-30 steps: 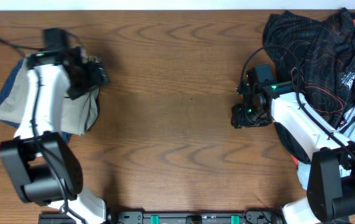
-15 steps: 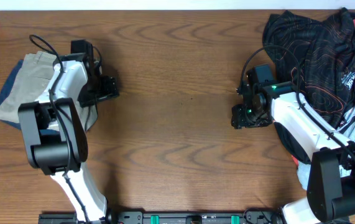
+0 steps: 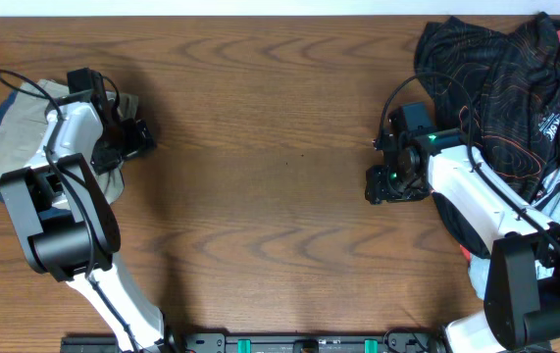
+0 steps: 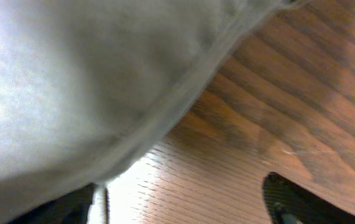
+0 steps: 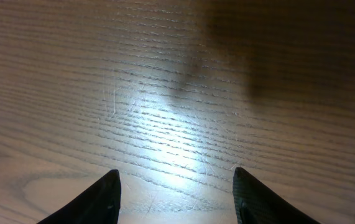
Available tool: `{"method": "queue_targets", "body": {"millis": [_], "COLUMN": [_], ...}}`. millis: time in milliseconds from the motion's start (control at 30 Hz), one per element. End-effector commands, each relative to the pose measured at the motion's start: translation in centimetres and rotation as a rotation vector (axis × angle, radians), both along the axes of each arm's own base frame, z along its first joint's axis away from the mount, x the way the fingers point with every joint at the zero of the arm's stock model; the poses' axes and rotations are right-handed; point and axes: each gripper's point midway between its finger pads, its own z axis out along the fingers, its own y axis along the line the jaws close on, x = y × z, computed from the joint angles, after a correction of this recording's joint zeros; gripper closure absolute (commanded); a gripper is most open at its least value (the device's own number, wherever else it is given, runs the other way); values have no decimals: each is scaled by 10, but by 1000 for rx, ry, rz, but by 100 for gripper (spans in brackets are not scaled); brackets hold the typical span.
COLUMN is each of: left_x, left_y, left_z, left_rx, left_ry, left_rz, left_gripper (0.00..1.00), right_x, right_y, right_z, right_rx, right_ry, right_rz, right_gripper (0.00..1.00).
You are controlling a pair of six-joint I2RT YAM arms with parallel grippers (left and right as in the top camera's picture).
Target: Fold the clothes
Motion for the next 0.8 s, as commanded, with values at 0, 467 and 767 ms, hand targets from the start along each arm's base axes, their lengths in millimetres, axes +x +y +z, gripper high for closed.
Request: {"method": "queue_targets", "body": {"millis": [0,467,767], "left_x": [17,-28,-121], "left_y": [-25,-182,-187], "left_z": [23,64,69], "left_rx": [-58,-73,-103], "left_ry": [-81,5,382], "left_rz": [-77,-521,-534], "left_gripper": [7,2,2], "right_x": [7,12,-24], "right_y": [-2,-39,-97], "right_z": [7,8,6], "right_rx": [5,45,25], "right_ry": [-28,22,185], "right_rz": [-16,-254,-417], "right_gripper": [43,9,1]}}
